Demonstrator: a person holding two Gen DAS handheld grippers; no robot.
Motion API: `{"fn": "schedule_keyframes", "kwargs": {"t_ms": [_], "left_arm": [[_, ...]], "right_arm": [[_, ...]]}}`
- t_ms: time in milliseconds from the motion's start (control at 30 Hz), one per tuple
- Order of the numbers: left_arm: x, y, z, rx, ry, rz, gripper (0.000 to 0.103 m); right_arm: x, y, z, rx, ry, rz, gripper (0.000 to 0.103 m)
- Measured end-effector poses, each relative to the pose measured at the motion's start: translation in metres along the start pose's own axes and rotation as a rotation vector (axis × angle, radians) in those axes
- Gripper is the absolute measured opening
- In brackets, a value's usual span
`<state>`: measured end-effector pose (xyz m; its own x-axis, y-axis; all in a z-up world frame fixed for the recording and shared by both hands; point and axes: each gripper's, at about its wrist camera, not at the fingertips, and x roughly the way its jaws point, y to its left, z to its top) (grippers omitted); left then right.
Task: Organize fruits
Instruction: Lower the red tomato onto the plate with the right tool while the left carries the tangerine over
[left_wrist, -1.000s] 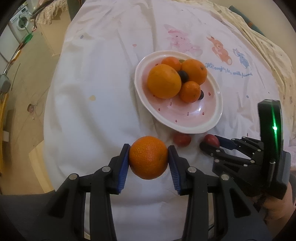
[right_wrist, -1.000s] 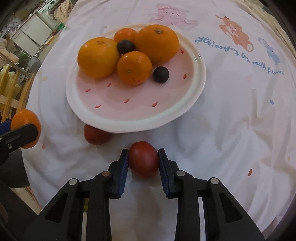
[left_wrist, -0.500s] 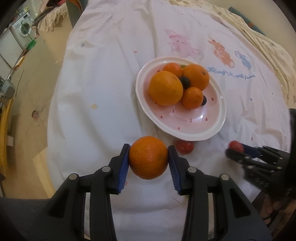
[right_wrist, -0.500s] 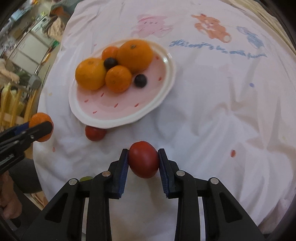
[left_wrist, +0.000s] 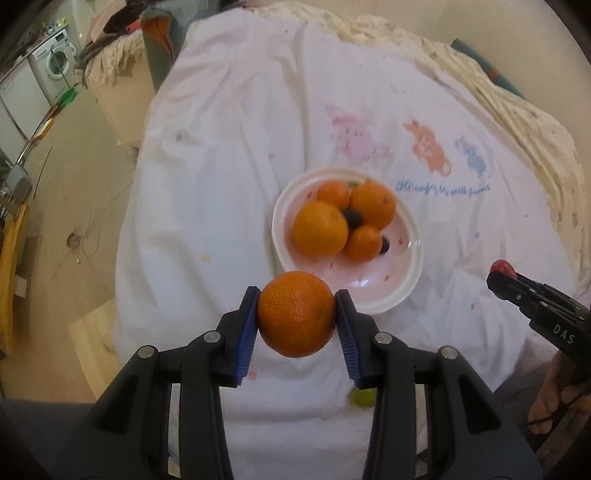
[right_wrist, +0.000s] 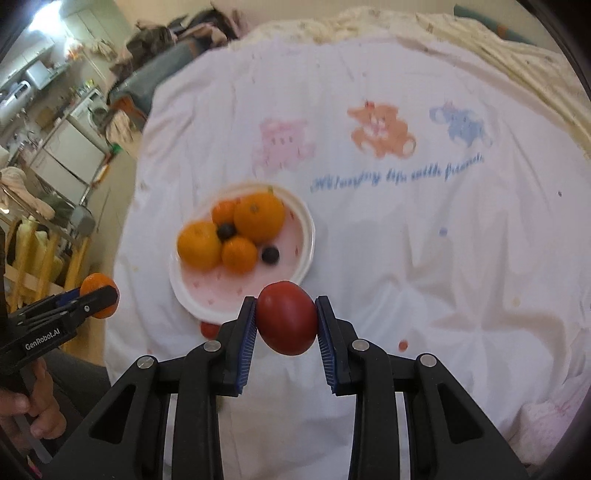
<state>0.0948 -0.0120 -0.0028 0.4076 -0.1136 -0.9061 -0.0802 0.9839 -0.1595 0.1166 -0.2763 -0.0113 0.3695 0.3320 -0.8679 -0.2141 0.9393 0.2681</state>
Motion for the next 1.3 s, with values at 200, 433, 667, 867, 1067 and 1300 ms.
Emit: {"fn": "schedule_keyframes", "kwargs": {"t_ms": [200, 433, 667, 867, 1067, 1300], "left_arm": [[-0.008, -0.007, 0.031, 0.034, -0.047, 0.011, 0.036], [0.007, -0.018, 0.057, 0.071, -0.062, 0.026, 0.036], [0.040, -0.020, 0.065, 0.067, -0.022, 0.020, 0.036], [0.059, -0.005, 0.065, -0.008, 0.000, 0.003, 0.036], [0.060, -0.002, 0.066, -0.029, -0.024, 0.005, 0.036], [0.060, -0.006, 0.068, -0.021, -0.022, -0.010, 0.036]], "right_arm": [[-0.010, 0.003, 0.028, -0.005, -0.026, 0.044, 0.033], [0.016, 0.014, 0.050, -0.090, 0.016, -0.006, 0.033], [0.066, 0.005, 0.059, -0.056, 0.100, 0.025, 0.033], [0.101, -0.008, 0.054, 0.010, 0.125, 0.071, 0.033], [0.128, -0.011, 0.047, 0.016, 0.169, 0.065, 0.033], [0.138, -0.005, 0.051, 0.010, 0.181, 0.074, 0.036]]}}
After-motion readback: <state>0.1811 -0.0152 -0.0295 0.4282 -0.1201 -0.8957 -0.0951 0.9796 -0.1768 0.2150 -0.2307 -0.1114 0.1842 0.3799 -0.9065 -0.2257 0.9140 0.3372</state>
